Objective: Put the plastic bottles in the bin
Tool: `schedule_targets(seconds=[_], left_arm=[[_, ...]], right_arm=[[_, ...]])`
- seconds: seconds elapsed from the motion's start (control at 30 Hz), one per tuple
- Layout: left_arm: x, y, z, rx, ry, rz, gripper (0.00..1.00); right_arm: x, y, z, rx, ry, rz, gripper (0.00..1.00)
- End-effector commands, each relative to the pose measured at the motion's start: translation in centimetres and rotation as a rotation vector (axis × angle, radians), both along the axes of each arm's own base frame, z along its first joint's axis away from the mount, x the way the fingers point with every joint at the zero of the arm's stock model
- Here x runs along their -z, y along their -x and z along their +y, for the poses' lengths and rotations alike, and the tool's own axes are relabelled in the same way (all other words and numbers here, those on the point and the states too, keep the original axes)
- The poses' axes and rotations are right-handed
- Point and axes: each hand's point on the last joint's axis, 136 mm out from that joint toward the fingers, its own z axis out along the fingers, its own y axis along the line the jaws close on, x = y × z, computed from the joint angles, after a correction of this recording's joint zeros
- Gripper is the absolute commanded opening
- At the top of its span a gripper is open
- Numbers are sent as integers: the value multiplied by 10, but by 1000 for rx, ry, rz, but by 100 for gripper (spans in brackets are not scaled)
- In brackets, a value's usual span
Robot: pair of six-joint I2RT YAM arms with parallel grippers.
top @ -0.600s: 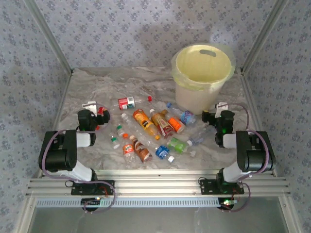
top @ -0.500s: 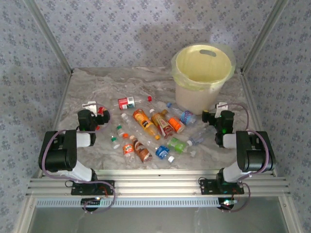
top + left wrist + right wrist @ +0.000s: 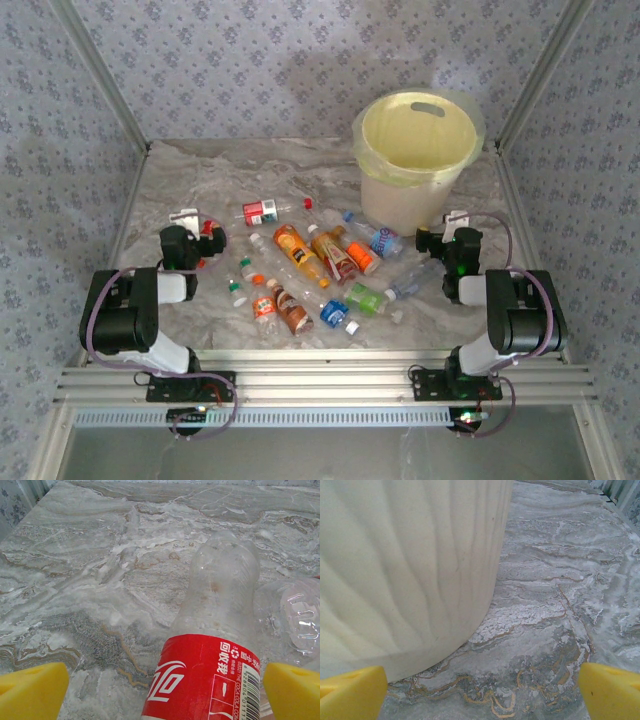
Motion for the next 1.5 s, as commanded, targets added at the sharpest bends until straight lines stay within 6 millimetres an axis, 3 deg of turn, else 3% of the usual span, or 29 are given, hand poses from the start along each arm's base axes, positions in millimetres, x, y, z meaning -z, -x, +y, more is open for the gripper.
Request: schedule_targets(seconds=[0.0, 1.13, 1.47], left_arm=[[-5, -3, -1, 2, -5, -12, 100], [-6, -2, -1, 2, -9, -19, 100], [-35, -1, -7, -4, -49, 17, 100]], right_arm=[[-5, -6, -1, -5, 9, -10, 100], [-5, -5, -3, -1, 4, -12, 100], [-35, 4, -14, 89, 13, -12, 100]])
